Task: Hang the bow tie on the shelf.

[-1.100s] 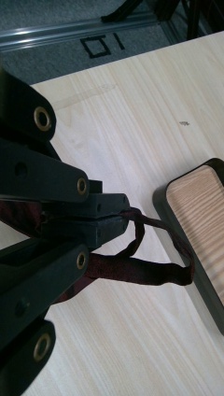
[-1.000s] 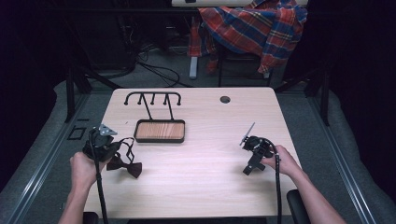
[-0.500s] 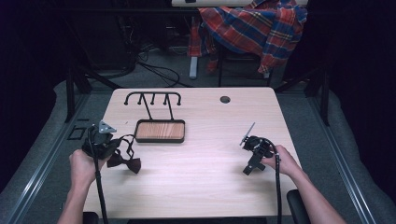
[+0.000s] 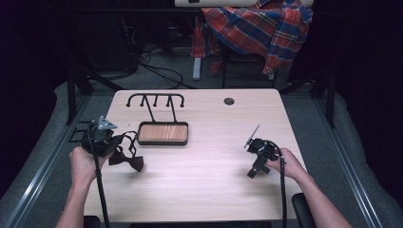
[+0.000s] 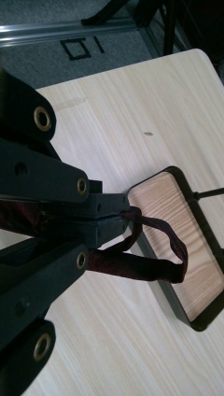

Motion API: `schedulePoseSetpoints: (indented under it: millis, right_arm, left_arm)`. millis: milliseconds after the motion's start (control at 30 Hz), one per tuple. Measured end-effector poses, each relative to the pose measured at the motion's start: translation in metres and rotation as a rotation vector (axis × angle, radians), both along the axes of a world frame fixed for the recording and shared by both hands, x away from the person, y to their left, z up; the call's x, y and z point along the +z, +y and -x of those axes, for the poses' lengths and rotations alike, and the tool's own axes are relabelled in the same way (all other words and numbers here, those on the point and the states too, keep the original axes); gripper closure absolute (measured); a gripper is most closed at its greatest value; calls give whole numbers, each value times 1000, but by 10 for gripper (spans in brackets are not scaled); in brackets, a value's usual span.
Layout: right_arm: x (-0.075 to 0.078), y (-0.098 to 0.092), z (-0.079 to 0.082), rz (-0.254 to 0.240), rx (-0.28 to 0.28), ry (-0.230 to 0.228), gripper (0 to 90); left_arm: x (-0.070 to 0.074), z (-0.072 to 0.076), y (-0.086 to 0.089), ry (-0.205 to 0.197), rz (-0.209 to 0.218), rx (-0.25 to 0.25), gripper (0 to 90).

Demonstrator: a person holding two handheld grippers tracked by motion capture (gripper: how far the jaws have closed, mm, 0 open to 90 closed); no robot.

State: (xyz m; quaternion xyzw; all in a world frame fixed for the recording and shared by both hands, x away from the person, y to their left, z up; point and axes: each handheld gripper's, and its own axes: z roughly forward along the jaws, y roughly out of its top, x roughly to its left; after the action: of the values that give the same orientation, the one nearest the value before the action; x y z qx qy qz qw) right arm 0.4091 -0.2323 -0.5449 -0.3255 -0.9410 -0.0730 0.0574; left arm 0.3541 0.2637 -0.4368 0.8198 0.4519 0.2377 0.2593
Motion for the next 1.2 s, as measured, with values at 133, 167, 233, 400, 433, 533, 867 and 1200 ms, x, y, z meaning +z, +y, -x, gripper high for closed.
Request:
schedulePoseSetpoints:
  millis: [133, 167, 233, 400, 433, 533, 867, 1200]
  right_arm:
    - [0, 0, 0, 0, -3, -3, 65]
    - [0, -1, 0, 3, -1, -1, 65]
    - [0, -1, 0, 3, -2, 0, 65]
    - [1, -1, -1, 11, 7, 3, 65]
    - [1, -1, -1, 11, 7, 3, 65]
    - [0, -1, 0, 2, -5, -5, 65]
    - [0, -3, 0, 1, -13, 0, 63]
    - [0, -3, 0, -1, -12, -1, 64]
  left_arm:
    - [3, -2, -1, -7, 3, -4, 886]
    - [3, -2, -2, -8, 0, -5, 886]
    - [4, -3, -2, -14, 2, -2, 886]
    - [8, -7, -1, -24, 6, 0, 886]
    - [8, -7, -1, -24, 6, 0, 886]
    - [10, -9, -1, -29, 4, 4, 886]
    - [13, -17, -2, -38, 2, 2, 886]
    - [19, -22, -1, -64, 2, 10, 886]
